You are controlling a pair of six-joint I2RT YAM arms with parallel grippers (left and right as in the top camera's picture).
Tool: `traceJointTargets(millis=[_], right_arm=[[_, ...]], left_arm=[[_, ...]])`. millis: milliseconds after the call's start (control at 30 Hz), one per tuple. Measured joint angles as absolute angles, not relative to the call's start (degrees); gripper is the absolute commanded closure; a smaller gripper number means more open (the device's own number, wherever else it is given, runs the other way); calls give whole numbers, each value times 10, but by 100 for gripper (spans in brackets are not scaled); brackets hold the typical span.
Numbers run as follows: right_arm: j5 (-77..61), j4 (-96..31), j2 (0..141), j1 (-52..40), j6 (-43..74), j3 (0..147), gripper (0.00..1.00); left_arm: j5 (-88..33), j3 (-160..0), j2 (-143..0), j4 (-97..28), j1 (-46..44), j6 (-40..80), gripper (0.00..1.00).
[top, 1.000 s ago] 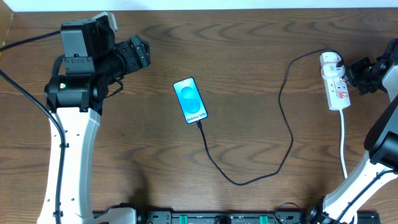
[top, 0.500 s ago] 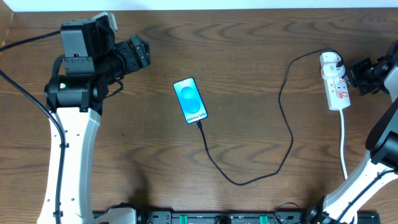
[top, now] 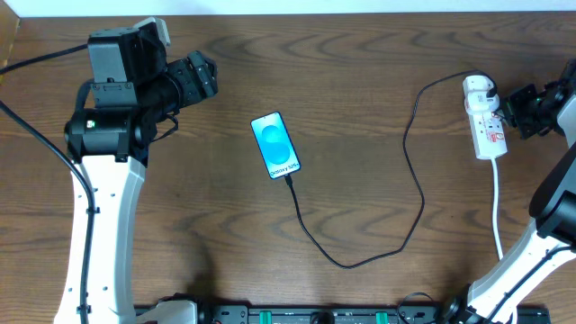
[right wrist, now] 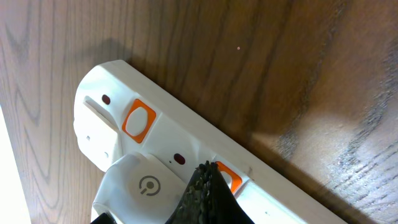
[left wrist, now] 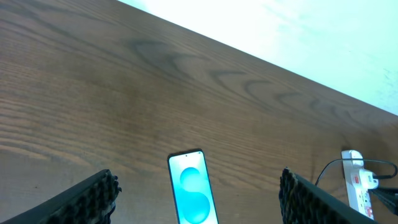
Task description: Plug charger to phone and switch on socket
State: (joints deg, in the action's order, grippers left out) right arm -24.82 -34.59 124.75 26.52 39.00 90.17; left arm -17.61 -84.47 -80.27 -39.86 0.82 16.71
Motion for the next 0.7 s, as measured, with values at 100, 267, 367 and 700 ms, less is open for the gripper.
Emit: traceJointTargets(millis=[100,267,367,700], right_arm=[[-248,-346,1247,265,390,901,99],[-248,-345,1247,265,390,902,99],[-248,-345,1247,265,390,901,99],[-258,-376,1242,261,394,901,99]], left_arm=[[-176,-845,-803,-399,8,167,15],[-176,-845,-803,-399,8,167,15],[-176,-845,-803,-399,8,167,15],[-176,-845,-803,-399,8,167,15]])
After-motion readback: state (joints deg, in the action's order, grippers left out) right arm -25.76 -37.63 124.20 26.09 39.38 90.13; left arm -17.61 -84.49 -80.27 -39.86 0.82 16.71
